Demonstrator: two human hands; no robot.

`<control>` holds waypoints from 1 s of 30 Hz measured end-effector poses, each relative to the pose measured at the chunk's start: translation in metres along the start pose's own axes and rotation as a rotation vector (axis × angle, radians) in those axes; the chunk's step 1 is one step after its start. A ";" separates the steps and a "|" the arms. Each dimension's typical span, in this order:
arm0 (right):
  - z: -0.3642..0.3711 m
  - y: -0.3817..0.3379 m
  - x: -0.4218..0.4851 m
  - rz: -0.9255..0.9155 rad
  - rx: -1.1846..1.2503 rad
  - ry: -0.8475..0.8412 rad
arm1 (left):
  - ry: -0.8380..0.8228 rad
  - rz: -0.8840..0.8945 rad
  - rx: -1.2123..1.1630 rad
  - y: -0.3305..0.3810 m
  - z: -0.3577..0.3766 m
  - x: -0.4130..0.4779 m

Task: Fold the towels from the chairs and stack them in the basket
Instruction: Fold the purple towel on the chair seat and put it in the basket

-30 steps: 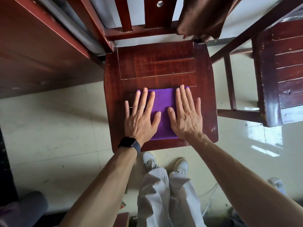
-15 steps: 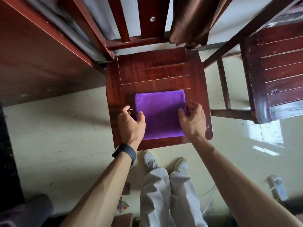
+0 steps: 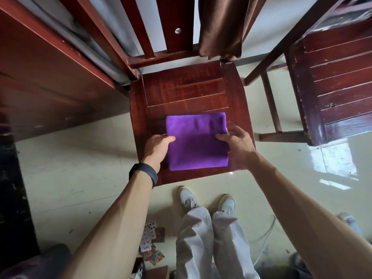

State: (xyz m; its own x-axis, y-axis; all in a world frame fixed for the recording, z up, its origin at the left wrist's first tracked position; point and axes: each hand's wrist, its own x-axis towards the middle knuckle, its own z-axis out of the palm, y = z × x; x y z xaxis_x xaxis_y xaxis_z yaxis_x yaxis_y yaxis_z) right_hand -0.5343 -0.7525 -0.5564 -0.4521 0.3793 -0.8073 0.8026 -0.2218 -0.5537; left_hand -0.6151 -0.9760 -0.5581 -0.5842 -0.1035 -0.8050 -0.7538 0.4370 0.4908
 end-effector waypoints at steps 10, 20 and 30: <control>-0.100 -0.029 -0.122 -0.056 0.131 -0.255 | -0.349 0.094 -0.087 0.050 -0.025 -0.134; -0.254 -0.100 -0.338 -0.248 0.333 -0.150 | -0.532 0.281 -0.120 0.161 -0.003 -0.361; -0.381 -0.059 -0.478 -0.369 0.621 0.250 | -0.902 0.427 0.190 0.255 0.122 -0.496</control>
State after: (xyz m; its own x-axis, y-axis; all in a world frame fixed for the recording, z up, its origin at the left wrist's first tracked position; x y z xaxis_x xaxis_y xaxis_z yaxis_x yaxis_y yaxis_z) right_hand -0.2179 -0.5787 -0.0604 -0.4877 0.7023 -0.5185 0.2175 -0.4775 -0.8513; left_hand -0.4807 -0.7047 -0.0746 -0.2895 0.7728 -0.5648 -0.4294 0.4225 0.7982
